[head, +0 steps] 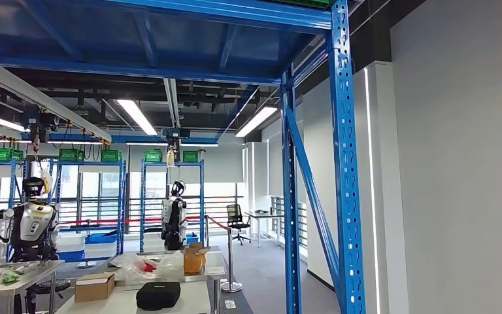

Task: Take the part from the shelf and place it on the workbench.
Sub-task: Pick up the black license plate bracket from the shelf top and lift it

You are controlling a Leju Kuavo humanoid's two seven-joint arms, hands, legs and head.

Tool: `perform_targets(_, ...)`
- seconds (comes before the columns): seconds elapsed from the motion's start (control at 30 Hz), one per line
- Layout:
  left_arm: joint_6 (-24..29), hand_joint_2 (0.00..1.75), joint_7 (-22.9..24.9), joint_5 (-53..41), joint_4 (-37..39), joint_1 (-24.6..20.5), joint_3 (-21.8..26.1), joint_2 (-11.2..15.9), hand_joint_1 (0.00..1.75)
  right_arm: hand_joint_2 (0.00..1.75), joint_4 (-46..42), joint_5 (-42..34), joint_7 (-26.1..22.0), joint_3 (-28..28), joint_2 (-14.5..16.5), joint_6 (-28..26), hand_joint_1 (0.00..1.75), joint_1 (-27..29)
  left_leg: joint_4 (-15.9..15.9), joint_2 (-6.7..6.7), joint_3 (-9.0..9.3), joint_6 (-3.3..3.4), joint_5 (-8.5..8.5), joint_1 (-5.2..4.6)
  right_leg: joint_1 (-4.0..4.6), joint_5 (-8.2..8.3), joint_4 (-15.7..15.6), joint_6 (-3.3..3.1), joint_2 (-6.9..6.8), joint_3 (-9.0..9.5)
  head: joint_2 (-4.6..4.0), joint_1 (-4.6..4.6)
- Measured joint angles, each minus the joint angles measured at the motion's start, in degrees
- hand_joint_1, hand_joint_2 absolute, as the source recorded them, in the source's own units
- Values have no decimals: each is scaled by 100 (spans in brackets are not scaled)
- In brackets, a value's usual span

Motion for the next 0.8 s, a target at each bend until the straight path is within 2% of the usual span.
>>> perform_targets(0.03,0,0,1,-7,1,-5,1,1,0,0,0,0,0,1,-1,-1,0,7,11,0,-40,0,99,2,1,-10,1,4,5,16,0,4)
perform_targets(0.07,-1,0,4,-13,1,-10,2,2,0,0,0,0,0,1,-1,-1,0,11,-204,0,27,9,305,2,1,-23,1,13,14,41,0,9)
perform_targets(0.13,-2,0,11,-27,4,-3,1,4,0,0,-3,0,7,-1,-1,-3,0,15,-935,0,309,60,752,-6,9,-54,2,50,33,94,0,16)
perform_targets(0.17,-2,0,14,-36,7,-5,1,3,0,0,-5,0,11,-2,-2,-3,0,19,-1239,0,433,95,856,-16,18,-65,6,77,38,104,1,16)
perform_targets(0.2,-3,0,16,-43,8,-9,1,2,0,0,-8,0,15,-3,-2,-4,0,26,-1413,0,500,128,876,-28,25,-69,8,109,37,100,1,13)
perform_targets(0.27,-5,0,16,-53,10,-15,1,-2,0,0,-13,1,17,-5,-5,-8,0,43,-1509,-1,527,191,826,-44,26,-62,-4,181,27,85,1,3)
perform_targets(0.33,-10,0,16,-70,11,-13,1,-3,0,0,-26,7,26,-16,-14,-14,0,58,-1550,1,554,254,852,-28,15,-117,52,250,19,64,0,-8)
perform_targets(0.4,-31,0,26,-109,11,-26,1,-14,0,0,-42,20,36,-32,-28,-21,0,82,-1586,5,587,303,877,-9,11,-361,475,291,17,-130,0,-27)
perform_targets(0.47,-61,0,58,-164,13,-41,1,-37,0,0,-48,36,45,-43,-45,-29,0,146,-1587,5,589,331,870,-19,12,-663,1203,311,16,-499,0,-51)
perform_targets(0.5,-75,0,85,-195,13,-42,0,-46,0,0,-48,41,49,-50,-54,-32,0,189,-1586,4,594,340,862,-26,13,-716,1463,315,16,-642,0,-57)
perform_targets(0.53,-86,0,107,-222,14,-42,-1,-50,0,0,-48,47,52,-58,-63,-35,0,226,-1585,3,604,345,852,-33,14,-663,1533,312,16,-699,0,-62)
perform_targets(0.57,-95,0,131,-249,14,-43,-2,-52,0,0,-50,51,52,-69,-69,-36,0,252,-1584,2,622,345,841,-38,15,-510,1388,300,15,-650,0,-66)
perform_targets(0.63,-99,0,177,-305,14,-48,-4,-56,0,0,-61,60,52,-98,-79,-38,0,287,-1581,0,667,321,804,-50,29,-110,675,249,13,-334,0,-70)
perform_targets(0.67,-99,0,202,-331,14,-56,-4,-58,0,0,-72,64,52,-113,-83,-39,0,303,-1573,0,681,297,782,-62,39,10,335,221,11,-179,0,-68)
perform_targets(0.7,-98,0,226,-353,14,-64,-4,-59,0,0,-83,69,52,-125,-86,-43,0,322,-1568,0,687,270,766,-71,52,64,111,194,10,-77,0,-61)
perform_targets(0.73,-97,0,245,-372,14,-70,-4,-60,0,0,-92,74,52,-135,-88,-46,0,343,-1567,0,686,240,755,-76,67,50,20,168,12,-35,0,-56)
perform_targets(0.8,-95,0,269,-392,14,-78,-4,-58,0,0,-107,85,52,-152,-92,-52,0,384,-1575,2,695,181,735,-70,68,42,-17,111,16,-22,0,-55)
